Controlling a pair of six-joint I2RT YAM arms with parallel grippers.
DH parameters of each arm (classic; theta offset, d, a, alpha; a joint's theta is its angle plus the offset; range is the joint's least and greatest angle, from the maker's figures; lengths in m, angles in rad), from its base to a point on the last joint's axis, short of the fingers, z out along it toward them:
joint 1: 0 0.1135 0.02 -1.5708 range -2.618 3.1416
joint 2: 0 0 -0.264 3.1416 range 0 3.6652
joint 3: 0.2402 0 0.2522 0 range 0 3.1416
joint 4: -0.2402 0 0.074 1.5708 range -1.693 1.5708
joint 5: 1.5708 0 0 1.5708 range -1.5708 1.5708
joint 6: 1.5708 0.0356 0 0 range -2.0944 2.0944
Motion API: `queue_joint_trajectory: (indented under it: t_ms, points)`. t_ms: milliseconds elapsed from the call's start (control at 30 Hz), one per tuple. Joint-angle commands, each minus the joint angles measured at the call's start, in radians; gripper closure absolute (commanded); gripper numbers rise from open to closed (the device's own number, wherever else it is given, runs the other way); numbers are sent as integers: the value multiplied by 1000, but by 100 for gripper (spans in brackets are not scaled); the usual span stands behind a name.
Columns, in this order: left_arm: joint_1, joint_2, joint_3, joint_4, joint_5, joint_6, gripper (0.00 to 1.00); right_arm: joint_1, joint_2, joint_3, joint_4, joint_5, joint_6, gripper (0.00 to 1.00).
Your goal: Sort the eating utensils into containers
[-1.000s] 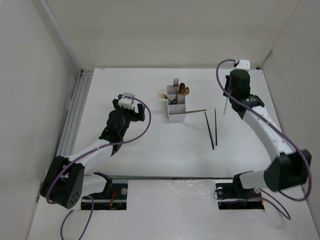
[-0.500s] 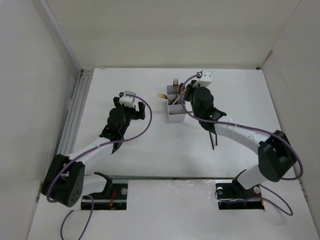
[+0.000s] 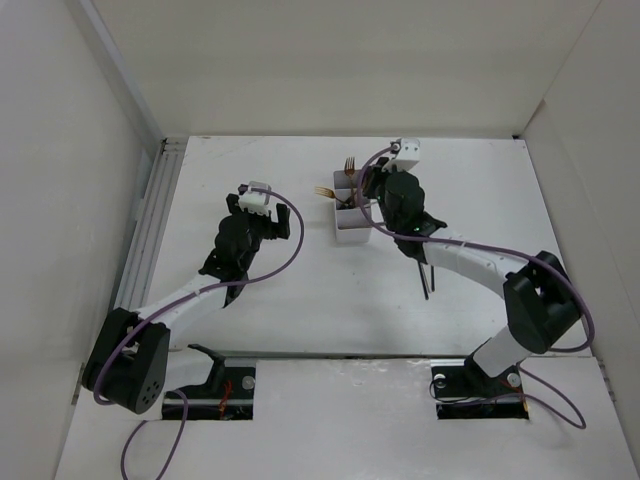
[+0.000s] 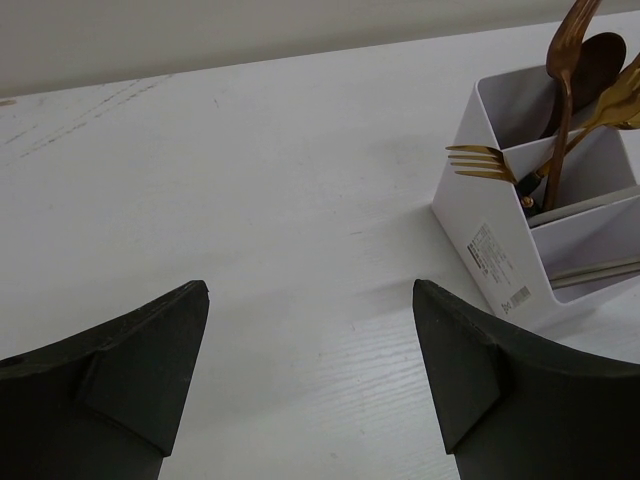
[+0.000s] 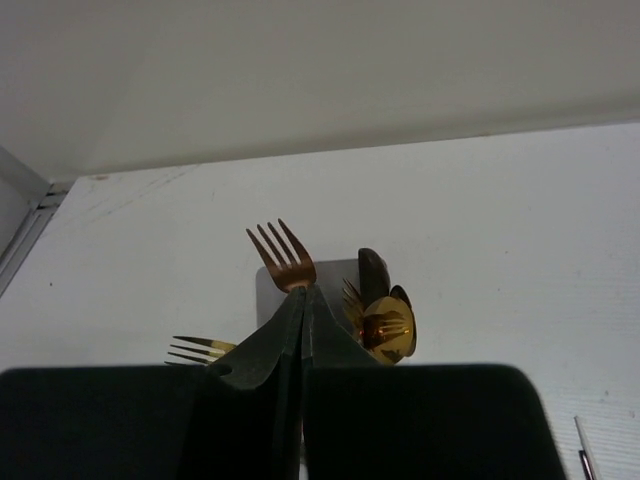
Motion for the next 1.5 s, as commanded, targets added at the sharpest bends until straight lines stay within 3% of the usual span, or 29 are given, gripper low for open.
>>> queue_joint_trajectory:
  t_ms: [0,100,167,200,333,467,733,900,1133,1267,1467]
  points:
    - [5,-6,2,49,1,-4,19,-37,16,62,-51,-83,27,100]
    - [5,-6,2,49,1,-4,19,-60,-2,75,-107,-98,27,99]
    - [5,-6,2,49,-8,6,19,-79,-38,75,-158,-98,62,87]
    - [5,-6,2,49,-8,6,19,-88,-55,75,-202,-120,62,75]
    - [5,-6,2,40,-8,-3,19,-119,-138,65,-305,-173,99,50]
    - [5,-6,-7,49,1,-13,19,-47,-131,108,-472,-57,143,47]
    - [5,-6,-7,49,10,-13,19,-47,27,219,-618,-82,289,43]
    - [5,-16,-7,40,1,-13,19,-45,75,320,-831,45,361,42]
    - [5,-6,-7,49,10,-13,19,-36,21,306,-727,55,215,37]
    - [5,-6,-7,49,10,-13,19,-36,21,383,-782,87,177,37]
    - [5,-16,-17,49,10,-13,19,-36,-34,222,-690,0,181,38]
